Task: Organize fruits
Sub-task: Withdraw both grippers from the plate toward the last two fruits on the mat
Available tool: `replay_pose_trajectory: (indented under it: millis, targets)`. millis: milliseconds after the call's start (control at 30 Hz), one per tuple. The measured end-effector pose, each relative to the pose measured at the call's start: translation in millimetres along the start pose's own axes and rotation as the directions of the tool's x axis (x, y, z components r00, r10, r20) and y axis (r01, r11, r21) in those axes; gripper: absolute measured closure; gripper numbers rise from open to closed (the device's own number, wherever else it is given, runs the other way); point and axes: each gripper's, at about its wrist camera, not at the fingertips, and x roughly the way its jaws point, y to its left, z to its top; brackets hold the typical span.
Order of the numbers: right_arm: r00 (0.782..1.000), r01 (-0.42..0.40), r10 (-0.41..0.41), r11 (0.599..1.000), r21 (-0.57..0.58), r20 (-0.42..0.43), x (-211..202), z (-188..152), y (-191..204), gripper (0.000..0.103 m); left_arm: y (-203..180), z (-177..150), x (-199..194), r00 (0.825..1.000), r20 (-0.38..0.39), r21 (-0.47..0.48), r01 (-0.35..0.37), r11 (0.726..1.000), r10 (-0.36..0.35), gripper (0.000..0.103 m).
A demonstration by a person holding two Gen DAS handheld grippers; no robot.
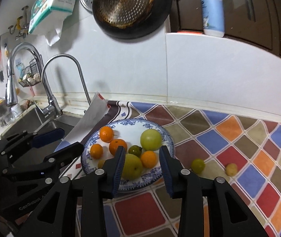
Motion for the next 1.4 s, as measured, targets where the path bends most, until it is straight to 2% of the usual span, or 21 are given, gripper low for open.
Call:
replay_pose_trajectory:
  millis: [133, 267, 667, 800, 1200, 1400]
  targets:
    - [0.999, 0.025, -0.025, 1.0, 0.01, 0.03, -23.1, -3.3, -4.0, 0.06, -9.4, 1.4, -14.2, 1.0, 0.022, 0.009, 0.004, 1.0, -0.004, 0.044]
    - [0.997, 0.055, -0.056, 0.998, 0.016, 0.054, -41.1, -7.0, -9.4, 0.052, -18.8, 1.9, -24.6, 0.999, 0.04, 0.023, 0.006, 1.0, -0.007, 0.038]
    - [0.988, 0.126, -0.129, 0.991, 0.041, 0.089, -80.4, -19.3, -31.9, 0.049, -52.4, 2.5, -44.8, 0.997, 0.072, 0.036, 0.018, 0.999, -0.02, 0.03]
    - [0.983, 0.148, -0.151, 0.988, 0.04, 0.101, -92.3, -21.8, -40.9, 0.043, -64.1, 3.7, -49.9, 0.996, 0.085, 0.034, 0.012, 0.999, -0.015, 0.025]
    - [0.978, 0.179, -0.181, 0.984, 0.022, 0.106, -113.0, -29.5, -76.4, 0.043, -105.3, 8.3, -49.9, 0.995, 0.101, 0.056, 0.002, 0.998, -0.008, 0.024]
    - [0.977, 0.193, -0.193, 0.981, 0.003, 0.094, -112.6, -32.1, -94.3, 0.043, -121.3, 12.9, -36.7, 0.996, 0.092, 0.071, 0.006, 0.997, -0.013, 0.024]
